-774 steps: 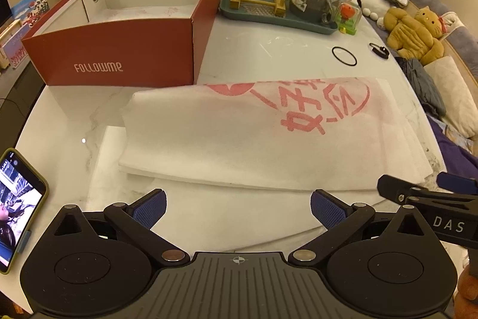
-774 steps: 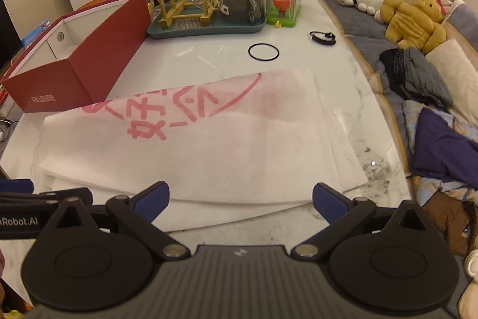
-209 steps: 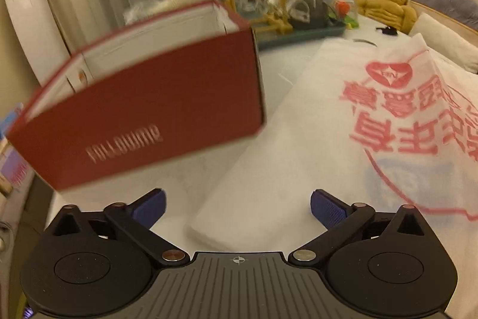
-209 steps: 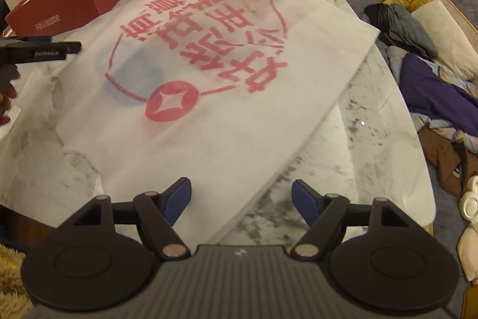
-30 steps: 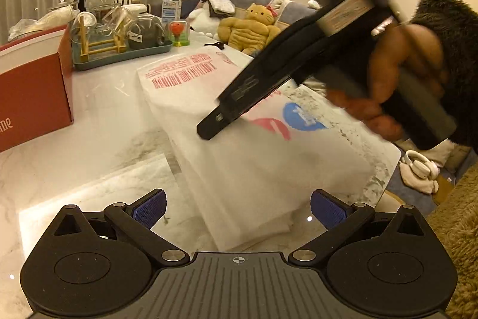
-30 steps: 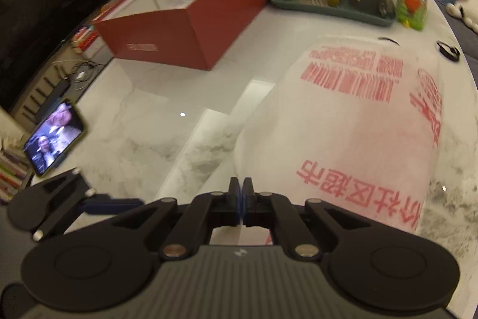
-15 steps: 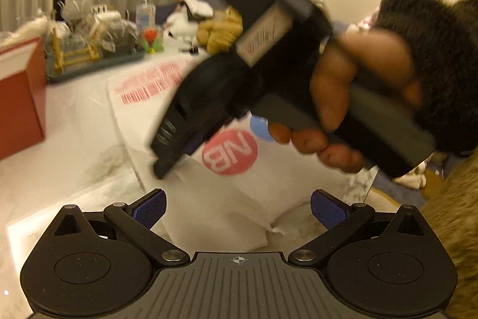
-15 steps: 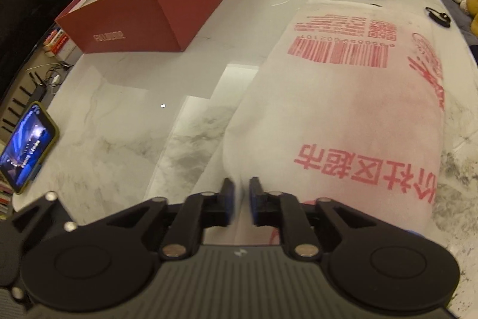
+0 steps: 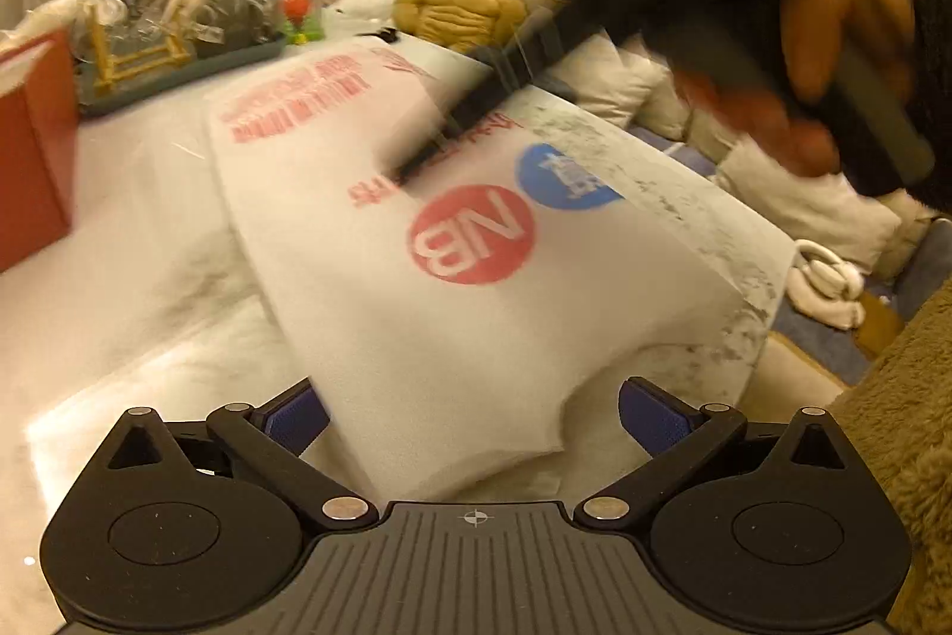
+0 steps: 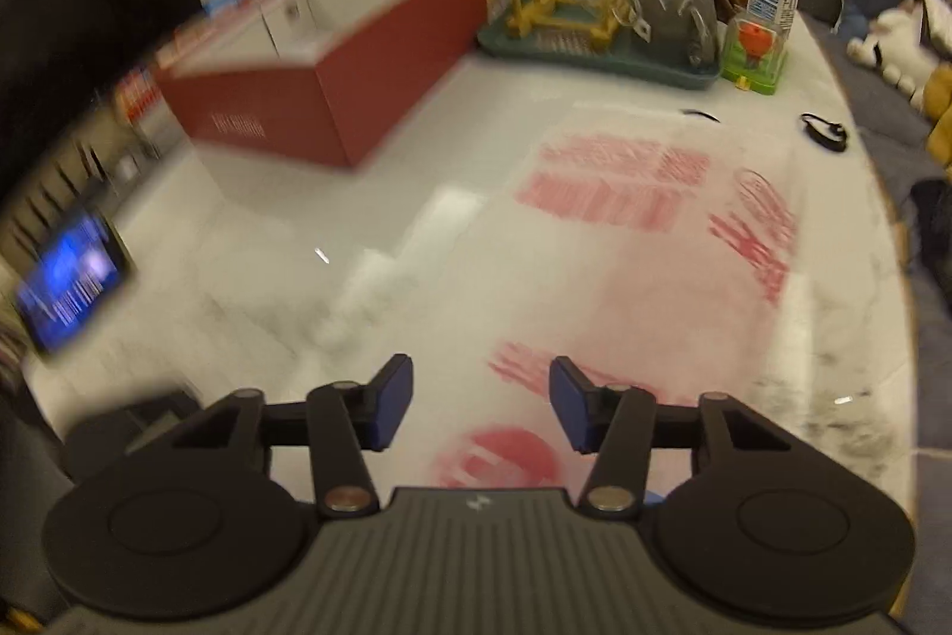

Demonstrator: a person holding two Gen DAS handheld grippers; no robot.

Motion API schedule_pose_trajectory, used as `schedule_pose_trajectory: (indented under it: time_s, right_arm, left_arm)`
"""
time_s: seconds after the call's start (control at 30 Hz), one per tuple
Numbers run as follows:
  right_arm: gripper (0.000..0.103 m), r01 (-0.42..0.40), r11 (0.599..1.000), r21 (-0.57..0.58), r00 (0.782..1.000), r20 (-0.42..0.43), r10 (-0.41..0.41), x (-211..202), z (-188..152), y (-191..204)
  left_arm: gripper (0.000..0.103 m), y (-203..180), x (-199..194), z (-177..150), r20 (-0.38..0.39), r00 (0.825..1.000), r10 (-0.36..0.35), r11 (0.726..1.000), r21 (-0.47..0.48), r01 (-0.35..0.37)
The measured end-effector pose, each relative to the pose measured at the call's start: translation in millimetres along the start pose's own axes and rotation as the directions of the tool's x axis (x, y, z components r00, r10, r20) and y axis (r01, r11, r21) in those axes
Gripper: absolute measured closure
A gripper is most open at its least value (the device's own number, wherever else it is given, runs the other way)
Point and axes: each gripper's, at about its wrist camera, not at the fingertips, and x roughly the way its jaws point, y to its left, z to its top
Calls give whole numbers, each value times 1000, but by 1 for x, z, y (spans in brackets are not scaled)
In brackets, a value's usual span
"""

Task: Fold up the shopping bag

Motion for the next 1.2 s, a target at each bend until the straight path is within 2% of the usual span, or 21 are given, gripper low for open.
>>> schedule_pose_trajectory:
  time_s: [0.07, 0.13, 0.2, 0.27, 0.37, 0.4, 0.47, 0.5, 0.57, 0.6, 0.67, 0.7, 0.73, 0.77, 0.8, 0.83, 0.87, 0.93, 0.97, 1.1, 1.2]
  right_arm:
    - [61, 53, 998, -27, 997, -62, -55, 14, -11, -5]
    - [59, 56, 998, -33, 995, -85, -59, 25, -23, -9]
    - [38, 50, 999, 5, 997, -59, -50, 25, -27, -14]
    - [34, 46, 998, 36, 997, -57, -44, 26, -27, -17]
    - [36, 43, 999, -11, 996, -73, -44, 28, -23, -16]
    - [43, 36, 999, -4, 997, -74, -36, 26, -22, -20]
    - [45, 12, 998, 66, 998, -56, -8, 18, -21, -40]
    - [45, -11, 995, 99, 999, -36, 14, 13, -20, -51]
    - [45, -78, 985, 157, 997, 10, 77, 2, -19, -75]
    - [45, -104, 980, 170, 995, 26, 101, -3, -19, -86]
    - [45, -155, 969, 194, 988, 57, 147, -12, -19, -109]
    - [50, -139, 975, 174, 990, 61, 130, -15, -19, -115]
    - [59, -125, 985, 115, 991, 66, 118, -17, -19, -118]
    - [90, -111, 992, 54, 992, 72, 107, -19, -19, -121]
    - [101, -91, 996, -25, 993, 70, 92, -19, -18, -118]
    - [101, -70, 992, -106, 995, 68, 78, -18, -16, -115]
    - [101, -48, 987, -153, 996, 71, 60, -16, -14, -111]
    - [102, -4, 970, -242, 996, 81, 24, -12, -8, -104]
    - [101, -18, 966, -258, 997, 70, 37, -8, -4, -103]
    - [99, -65, 947, -315, 997, 24, 77, 8, 10, -98]
    - [99, -69, 948, -310, 996, -67, 50, 31, 11, -103]
  left_arm:
    - [0, 6, -12, 6, 34, 998, 44, 998, -45, -43]
    - [0, 11, -26, 17, 79, 995, 68, 992, -108, -59]
    - [0, 15, -40, 31, 137, 988, 77, 983, -174, -53]
    - [0, 13, -41, 45, 228, 973, 23, 974, -223, 29]
    - [0, 9, -20, 53, 269, 959, -95, 959, -233, 160]
    - [0, 13, -12, 49, 295, 948, -123, 936, -282, 209]
    - [0, 20, 4, 40, 320, 931, -176, 872, -389, 298]
    - [0, 20, 12, 37, 293, 940, -176, 856, -426, 293]
    - [0, 11, 26, 35, 187, 975, -123, 886, -421, 192]
    - [0, 5, 30, 36, 157, 983, -96, 908, -390, 151]
    - [0, -8, 37, 37, 148, 987, -55, 927, -361, 106]
    - [0, -14, 41, 42, 128, 991, -30, 931, -358, 74]
    - [0, -20, 49, 47, 85, 996, -8, 944, -329, 36]
    - [0, -26, 57, 51, 43, 999, 16, 954, -299, -2]
    - [0, -32, 65, 55, -3, 999, 41, 964, -262, -40]
    - [0, -39, 77, 56, -64, 995, 74, 978, -191, -85]
    - [0, -52, 80, 56, -66, 991, 120, 988, -87, -126]
    - [0, -70, 83, 58, -96, 987, 129, 992, 4, -130]
    - [0, -78, 83, 59, -109, 985, 134, 991, 39, -130]
    - [0, -81, 68, 72, -69, 988, 141, 984, -101, -148]
    - [0, -82, 61, 82, -42, 988, 152, 970, -188, -157]
